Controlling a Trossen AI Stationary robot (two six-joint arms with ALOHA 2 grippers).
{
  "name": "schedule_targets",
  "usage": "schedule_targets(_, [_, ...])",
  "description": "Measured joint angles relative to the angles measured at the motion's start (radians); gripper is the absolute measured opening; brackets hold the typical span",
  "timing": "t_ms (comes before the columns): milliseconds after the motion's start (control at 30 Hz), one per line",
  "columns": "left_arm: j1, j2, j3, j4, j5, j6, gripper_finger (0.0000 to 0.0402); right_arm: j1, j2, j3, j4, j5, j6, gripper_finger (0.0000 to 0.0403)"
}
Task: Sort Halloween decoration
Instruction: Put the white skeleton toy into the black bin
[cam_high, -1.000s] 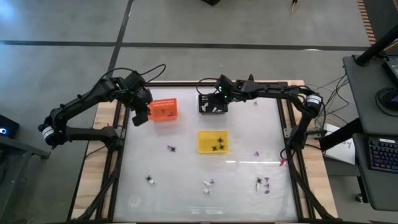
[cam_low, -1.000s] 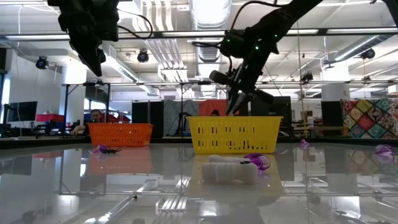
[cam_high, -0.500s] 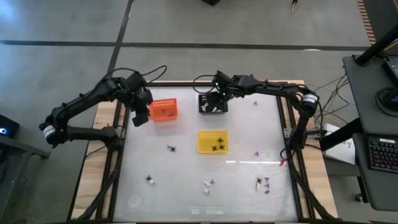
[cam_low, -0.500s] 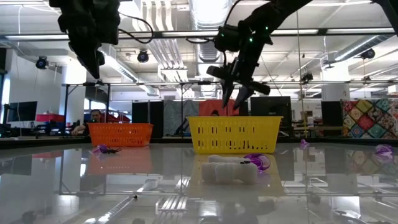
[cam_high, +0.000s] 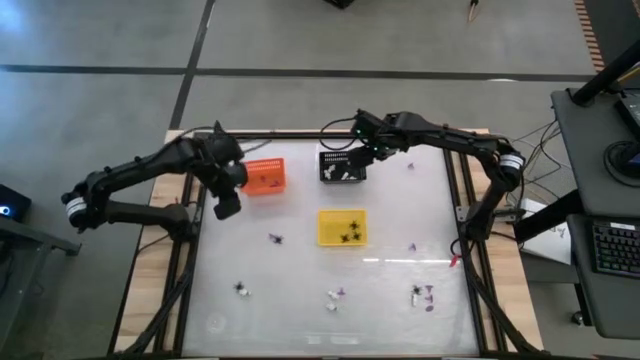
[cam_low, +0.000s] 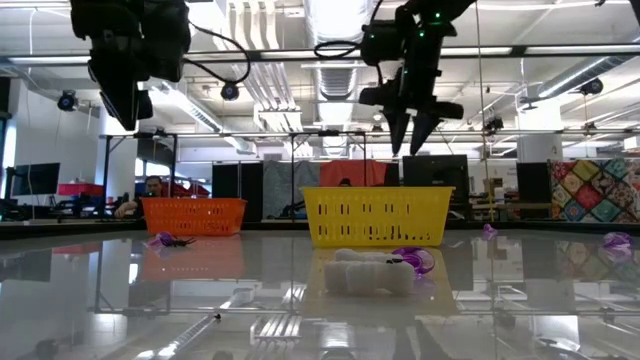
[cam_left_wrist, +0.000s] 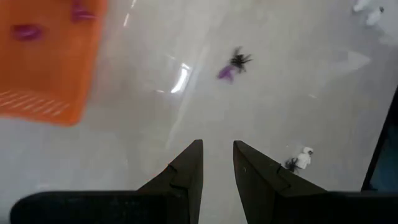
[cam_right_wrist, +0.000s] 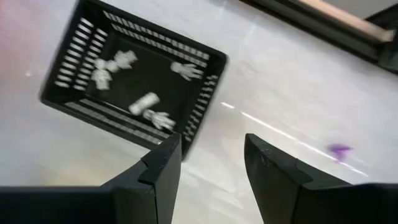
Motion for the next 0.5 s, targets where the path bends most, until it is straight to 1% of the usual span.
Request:
schedule_targets(133, [-0.123, 0.011, -0.031, 0.110, 0.001, -0.063, 0.0071, 0.000, -0.034, 0.000, -0.029, 0.005, -0.044, 0.0164])
schedule_targets(267, [-0.257, 0.032, -0.034, 0.207, -0.003, -0.139, 0.0071, 0.000, -0.067, 0.000, -0.053, 0.005, -0.056, 0.0164])
schedule_targets(400, [-0.387, 0.058, -0.030, 0.290, -0.068, -0.237, 0.0071, 0.004, -0.103, 0.000, -0.101, 0.006, -0.056, 0.0164])
schedule_targets(500, [-0.471, 0.090, -0.030, 0.372, -0.097, -0.284, 0.0071, 0.005, -0.135, 0.000, -0.124, 0.005, -0.056, 0.0164])
